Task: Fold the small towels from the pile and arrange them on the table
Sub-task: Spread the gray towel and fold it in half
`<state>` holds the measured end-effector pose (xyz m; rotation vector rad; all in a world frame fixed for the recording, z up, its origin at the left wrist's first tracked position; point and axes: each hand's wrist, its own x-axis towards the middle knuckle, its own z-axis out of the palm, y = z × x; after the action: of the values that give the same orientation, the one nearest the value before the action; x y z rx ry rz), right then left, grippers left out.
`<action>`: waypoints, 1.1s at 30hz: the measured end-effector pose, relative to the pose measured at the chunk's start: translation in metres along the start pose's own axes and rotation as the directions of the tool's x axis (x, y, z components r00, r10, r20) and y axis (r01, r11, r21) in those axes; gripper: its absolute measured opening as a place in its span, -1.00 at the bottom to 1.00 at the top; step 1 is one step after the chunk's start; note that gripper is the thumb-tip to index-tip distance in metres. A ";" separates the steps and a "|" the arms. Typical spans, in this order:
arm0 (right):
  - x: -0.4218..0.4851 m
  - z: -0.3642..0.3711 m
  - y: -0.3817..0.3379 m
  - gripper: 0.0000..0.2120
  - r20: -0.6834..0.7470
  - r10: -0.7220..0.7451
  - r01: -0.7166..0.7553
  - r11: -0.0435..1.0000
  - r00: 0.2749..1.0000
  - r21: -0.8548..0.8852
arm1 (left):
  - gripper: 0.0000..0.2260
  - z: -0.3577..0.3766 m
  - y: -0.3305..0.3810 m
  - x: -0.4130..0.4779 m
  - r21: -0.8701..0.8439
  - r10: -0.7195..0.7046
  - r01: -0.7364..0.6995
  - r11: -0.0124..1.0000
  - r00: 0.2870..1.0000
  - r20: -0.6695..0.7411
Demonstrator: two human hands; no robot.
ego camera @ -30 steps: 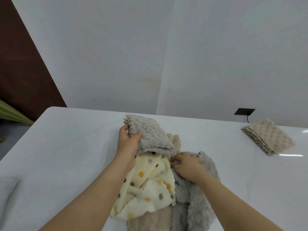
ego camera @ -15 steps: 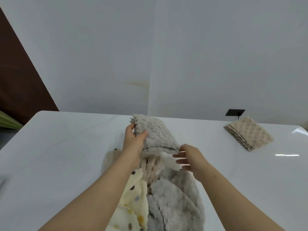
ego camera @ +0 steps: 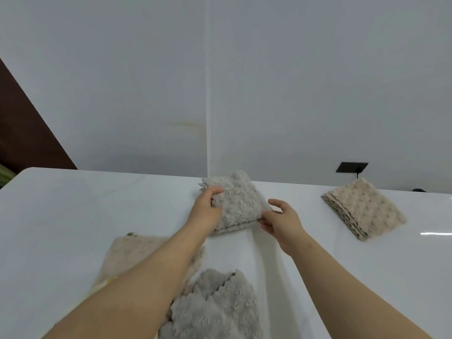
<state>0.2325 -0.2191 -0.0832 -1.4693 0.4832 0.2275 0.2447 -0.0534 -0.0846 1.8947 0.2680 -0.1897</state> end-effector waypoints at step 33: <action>-0.156 0.009 0.149 -0.88 -0.043 -0.635 0.560 0.710 0.772 -0.428 | -0.54 -0.044 -0.135 -0.186 0.678 0.558 -0.453 0.579 0.826 0.075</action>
<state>0.0317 -0.1728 -0.1472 -1.9801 0.0750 -0.3689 0.0289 0.0144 -0.1435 2.6384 -0.3197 0.3030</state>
